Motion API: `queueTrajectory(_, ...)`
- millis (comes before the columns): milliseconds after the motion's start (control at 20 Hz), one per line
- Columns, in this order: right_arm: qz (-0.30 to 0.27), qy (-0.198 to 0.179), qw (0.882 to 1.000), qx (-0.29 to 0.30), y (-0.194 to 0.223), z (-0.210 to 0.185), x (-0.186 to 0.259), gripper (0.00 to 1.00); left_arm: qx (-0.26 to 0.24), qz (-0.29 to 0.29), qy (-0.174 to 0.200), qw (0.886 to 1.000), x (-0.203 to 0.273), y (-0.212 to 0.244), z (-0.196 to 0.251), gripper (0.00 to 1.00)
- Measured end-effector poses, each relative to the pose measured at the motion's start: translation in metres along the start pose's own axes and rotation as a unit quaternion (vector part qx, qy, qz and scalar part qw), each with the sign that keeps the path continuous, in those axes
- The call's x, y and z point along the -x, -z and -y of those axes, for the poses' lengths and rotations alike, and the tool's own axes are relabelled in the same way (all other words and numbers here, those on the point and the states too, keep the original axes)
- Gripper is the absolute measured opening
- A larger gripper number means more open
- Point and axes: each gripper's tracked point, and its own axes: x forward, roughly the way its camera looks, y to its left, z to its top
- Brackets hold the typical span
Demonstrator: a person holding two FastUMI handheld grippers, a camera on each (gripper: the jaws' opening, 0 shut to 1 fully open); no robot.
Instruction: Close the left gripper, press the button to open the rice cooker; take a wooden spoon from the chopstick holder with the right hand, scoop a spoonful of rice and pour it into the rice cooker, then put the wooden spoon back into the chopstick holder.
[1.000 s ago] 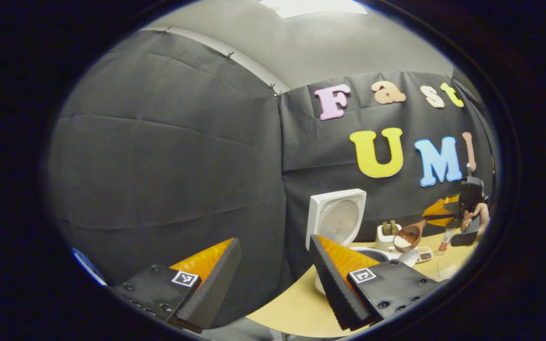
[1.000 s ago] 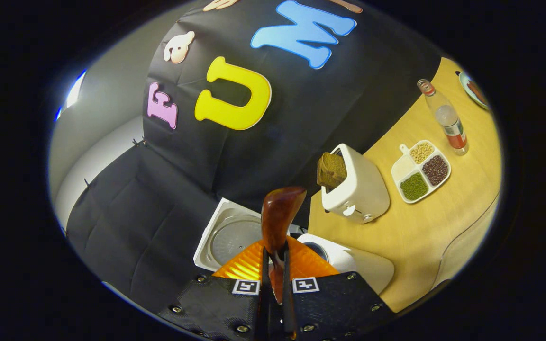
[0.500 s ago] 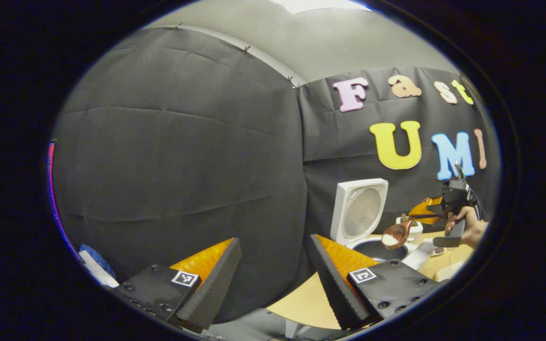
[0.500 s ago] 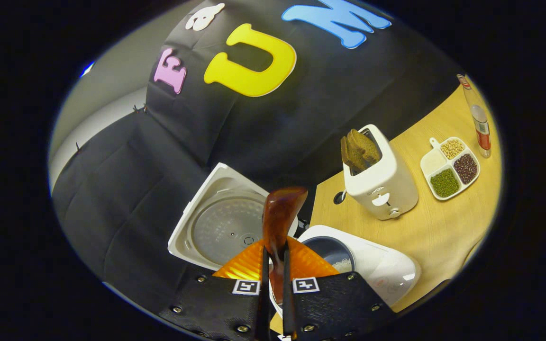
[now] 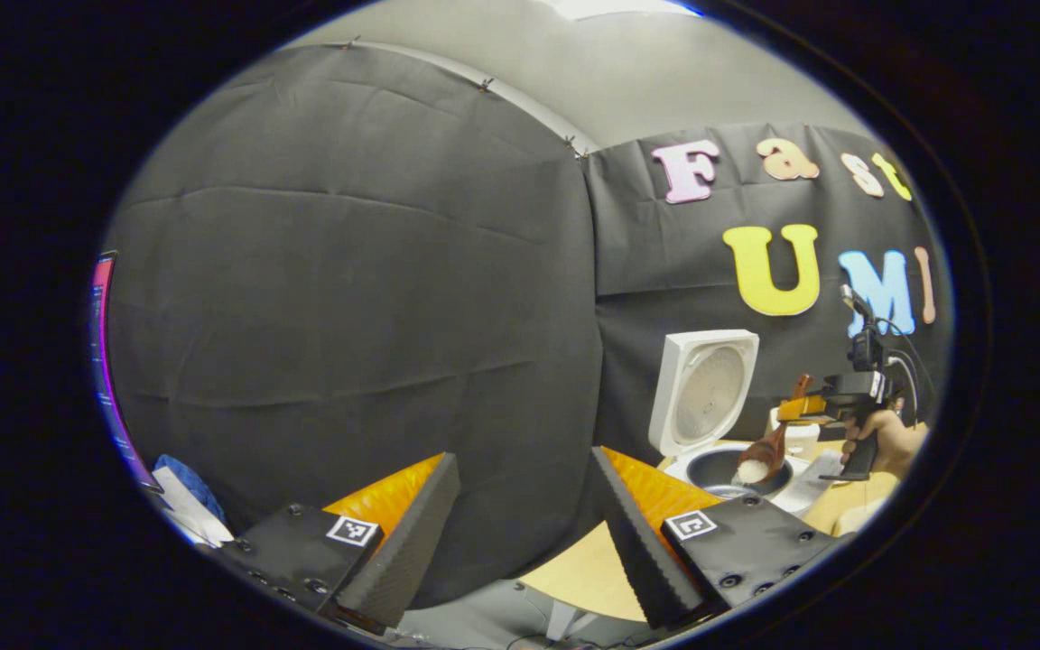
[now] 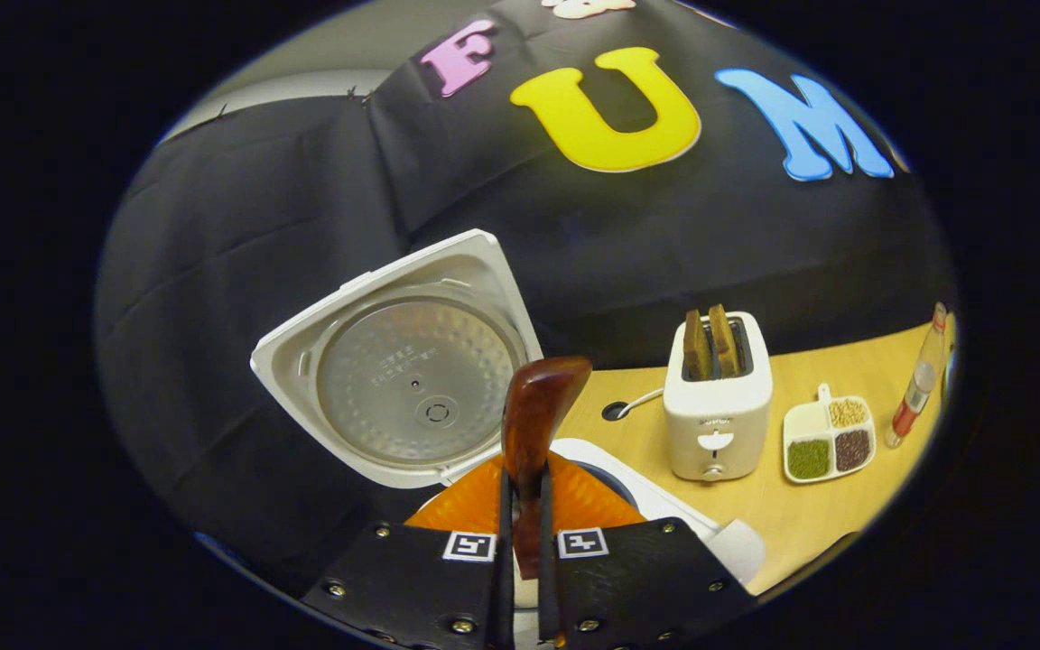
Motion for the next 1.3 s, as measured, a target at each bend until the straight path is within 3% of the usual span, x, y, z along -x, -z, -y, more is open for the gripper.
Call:
queueTrajectory(150,0.009,0.003,0.997,0.076,-0.006,-0.005,0.002,0.10,0.002,0.002,0.004,1.000,0.000,-0.001,0.007,0.99)
queueTrajectory(300,0.020,0.011,0.986,0.167,-0.013,-0.011,0.008,0.11,0.002,0.003,0.007,1.000,0.002,0.000,0.013,1.00)
queueTrajectory(600,0.058,0.024,0.941,0.334,-0.032,-0.029,0.022,0.11,0.010,0.009,0.011,1.000,-0.003,-0.004,0.020,1.00)
queueTrajectory(750,0.064,0.033,0.924,0.376,-0.036,-0.028,0.029,0.11,0.016,0.007,0.013,1.000,-0.002,-0.001,0.020,0.99)
queueTrajectory(850,0.053,0.037,0.929,0.365,-0.030,-0.020,0.030,0.11,0.019,0.006,0.014,1.000,0.000,0.002,0.019,1.00)
queueTrajectory(950,0.041,0.029,0.946,0.320,-0.026,-0.018,0.029,0.11,0.019,0.008,0.017,1.000,-0.001,0.000,0.024,0.99)
queueTrajectory(1150,0.022,0.009,0.987,0.162,-0.020,-0.013,0.029,0.11,0.013,0.013,0.021,1.000,-0.004,-0.006,0.025,0.99)
queueTrajectory(1300,0.025,-0.014,0.999,0.037,-0.032,-0.007,0.045,0.11,0.013,0.020,0.020,1.000,-0.001,-0.011,0.024,0.99)
